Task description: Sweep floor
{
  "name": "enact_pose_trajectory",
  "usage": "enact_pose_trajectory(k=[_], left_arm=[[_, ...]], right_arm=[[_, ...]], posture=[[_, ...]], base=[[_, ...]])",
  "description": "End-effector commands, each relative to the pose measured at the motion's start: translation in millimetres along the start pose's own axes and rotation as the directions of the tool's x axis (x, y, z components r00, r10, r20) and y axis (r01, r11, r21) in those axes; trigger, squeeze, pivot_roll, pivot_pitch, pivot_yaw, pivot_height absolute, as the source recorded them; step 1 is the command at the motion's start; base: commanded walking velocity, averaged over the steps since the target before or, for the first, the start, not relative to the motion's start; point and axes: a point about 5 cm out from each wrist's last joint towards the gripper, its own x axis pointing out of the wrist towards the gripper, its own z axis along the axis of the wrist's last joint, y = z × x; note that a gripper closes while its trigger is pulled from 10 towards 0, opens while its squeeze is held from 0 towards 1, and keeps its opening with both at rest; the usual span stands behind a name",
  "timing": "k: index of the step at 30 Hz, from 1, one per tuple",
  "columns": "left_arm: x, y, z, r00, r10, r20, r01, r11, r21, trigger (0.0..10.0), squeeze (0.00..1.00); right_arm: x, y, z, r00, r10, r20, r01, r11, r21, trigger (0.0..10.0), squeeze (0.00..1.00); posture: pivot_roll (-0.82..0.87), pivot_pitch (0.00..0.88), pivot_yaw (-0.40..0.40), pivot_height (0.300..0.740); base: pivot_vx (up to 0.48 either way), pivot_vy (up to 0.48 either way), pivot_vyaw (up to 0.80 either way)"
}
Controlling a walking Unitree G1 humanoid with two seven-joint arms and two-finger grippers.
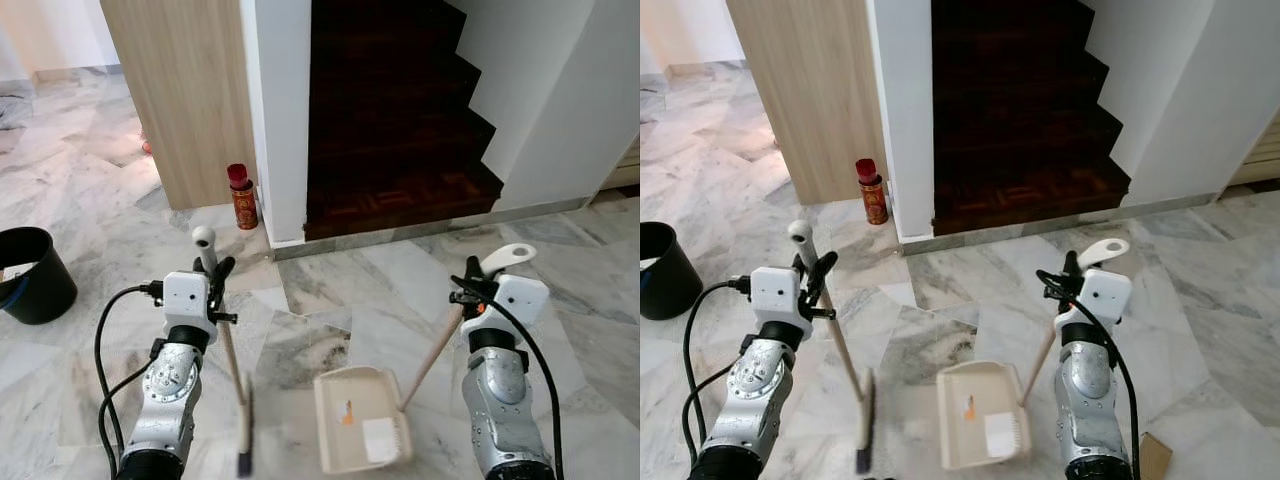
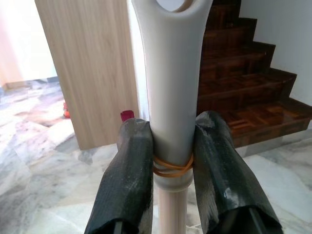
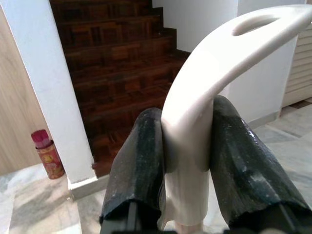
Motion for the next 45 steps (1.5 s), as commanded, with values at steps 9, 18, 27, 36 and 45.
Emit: enact_pose_trajectory(k=[9,18,27,36,45], left_arm=[[4.8,-1.6,11.2,0.999,-0.01,0.044,0.01,1.0,0.005,10.0,0.0],[5.0,-2.9,11.4,0.999,-0.017,0.044,0.017,1.0,0.003,10.0,0.0],[4.5,-4.9,11.3,0.999,-0.017,0.041,0.017,1.0,-0.001,10.0,0.0],[4.3,-3.8,11.4,0.999,-0.009,0.04,0.009,1.0,0.0,10.0,0.0],[5.0,-2.5,12.1,0.999,-0.004,0.039,0.004,1.0,0.0,10.0,0.0]], right_arm=[[5.8,3.5,15.8,0.998,0.017,0.061,-0.019,1.0,0.024,10.0,0.0],[4.2,3.5,15.1,0.998,0.018,0.059,-0.019,0.999,0.027,10.0,0.0],[3.2,3.6,14.3,0.999,0.022,0.05,-0.023,0.999,0.029,10.0,0.0],[4.8,4.7,15.2,0.998,0.029,0.049,-0.03,0.999,0.03,10.0,0.0],[5.4,6.0,16.3,0.998,0.028,0.05,-0.03,0.999,0.033,10.0,0.0]], posture=[[0.0,0.0,-0.036,0.74],[0.01,0.0,-0.037,0.74],[0.01,0.0,-0.041,0.74],[0.01,0.0,-0.046,0.74],[0.02,0.0,-0.044,0.74]], base=[[0.0,0.319,0.0],[0.0,0.344,0.0],[0.0,0.342,0.0],[0.0,0.342,0.0],[0.0,0.342,0.0]])
